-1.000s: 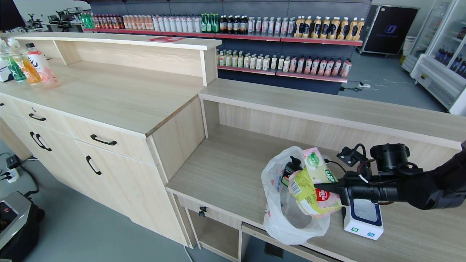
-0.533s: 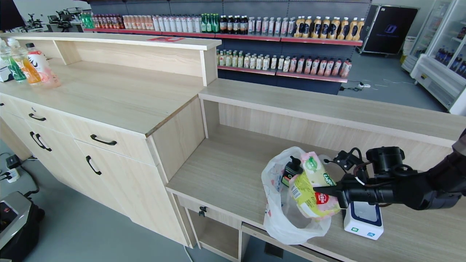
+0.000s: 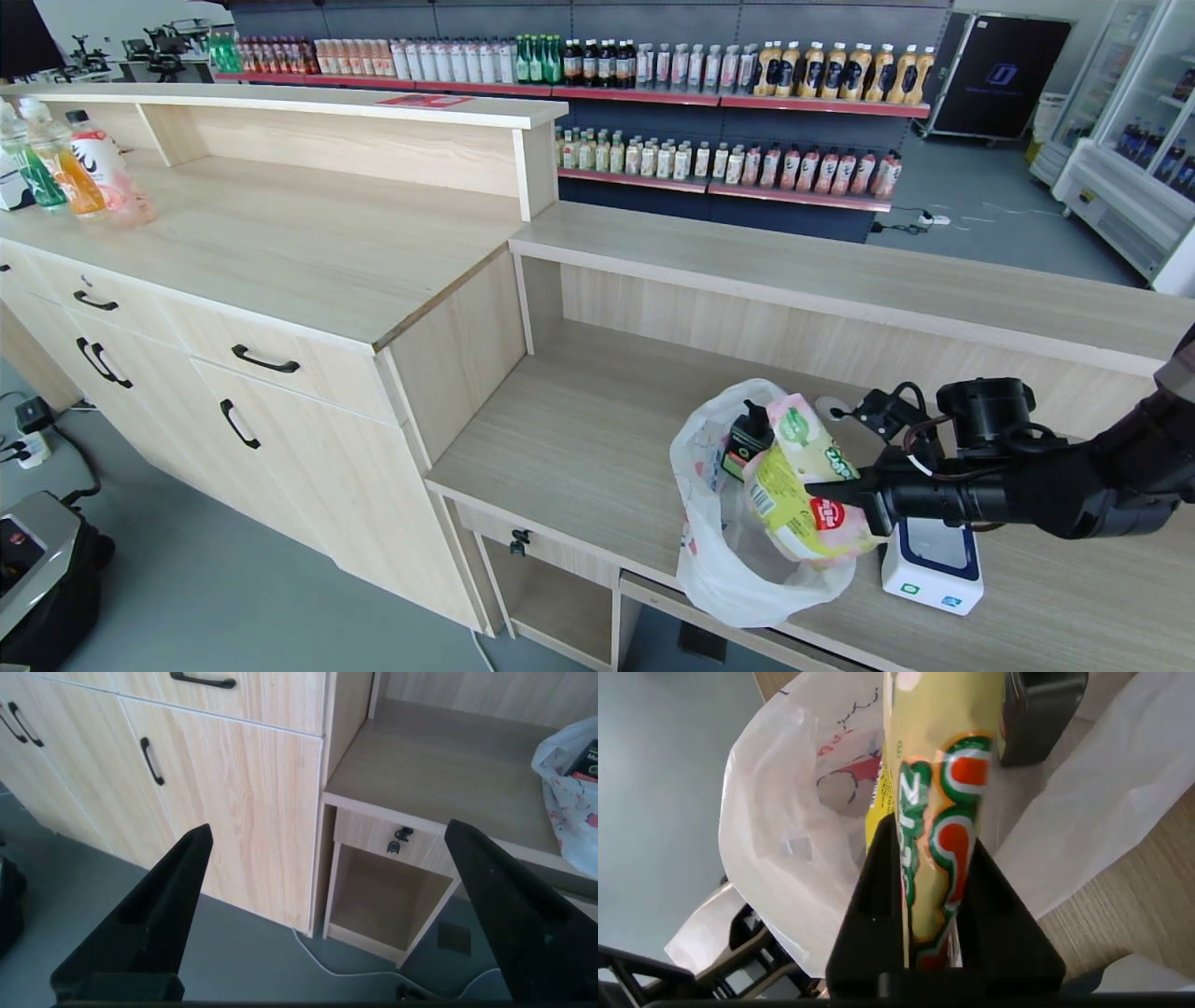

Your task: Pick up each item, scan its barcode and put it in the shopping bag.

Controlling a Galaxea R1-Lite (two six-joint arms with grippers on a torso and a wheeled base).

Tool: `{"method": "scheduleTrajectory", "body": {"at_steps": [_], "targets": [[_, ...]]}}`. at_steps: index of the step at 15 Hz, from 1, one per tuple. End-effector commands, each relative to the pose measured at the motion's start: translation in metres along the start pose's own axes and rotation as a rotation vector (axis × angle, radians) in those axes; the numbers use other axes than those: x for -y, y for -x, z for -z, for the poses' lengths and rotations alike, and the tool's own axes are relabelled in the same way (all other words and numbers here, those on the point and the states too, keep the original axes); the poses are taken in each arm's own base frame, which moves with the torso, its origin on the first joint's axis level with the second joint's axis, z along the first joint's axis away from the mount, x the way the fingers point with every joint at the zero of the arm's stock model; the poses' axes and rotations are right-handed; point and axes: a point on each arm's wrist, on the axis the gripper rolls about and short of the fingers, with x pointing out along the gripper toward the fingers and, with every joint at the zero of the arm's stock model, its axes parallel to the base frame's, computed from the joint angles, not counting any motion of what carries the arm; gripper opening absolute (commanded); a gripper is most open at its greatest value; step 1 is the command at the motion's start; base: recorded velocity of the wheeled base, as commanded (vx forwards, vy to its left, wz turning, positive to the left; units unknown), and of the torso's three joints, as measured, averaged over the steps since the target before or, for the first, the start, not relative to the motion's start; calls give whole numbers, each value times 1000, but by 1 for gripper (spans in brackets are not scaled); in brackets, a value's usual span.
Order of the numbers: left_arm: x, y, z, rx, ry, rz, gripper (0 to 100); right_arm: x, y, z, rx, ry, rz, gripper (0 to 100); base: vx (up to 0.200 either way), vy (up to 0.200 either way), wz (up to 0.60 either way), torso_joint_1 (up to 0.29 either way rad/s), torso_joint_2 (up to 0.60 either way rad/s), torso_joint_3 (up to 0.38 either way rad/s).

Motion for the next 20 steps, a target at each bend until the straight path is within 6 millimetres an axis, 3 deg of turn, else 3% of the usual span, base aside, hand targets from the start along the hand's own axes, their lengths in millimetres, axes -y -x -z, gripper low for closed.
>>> {"method": "scheduleTrajectory", "body": {"at_steps": [1,8,12,16,20], "targets": [[0,0,0,1,0,-1,100,0,0,0,0,0,-1,100,0,0,0,0,0,0],[0,0,0,1,-1,-1,100,1,2,-7,24,15,9,100,0,0,0,0,0,0],[0,0,0,1,-1,-1,100,2,20,-34,98,65,51,100,0,0,0,0,0,0],[0,0,0,1,-1,-1,100,-20,81,-91,264,137,131,100,0,0,0,0,0,0],[0,0,0,1,-1,-1,100,-34,140,-94,339,185,258,100,0,0,0,0,0,0]]}}
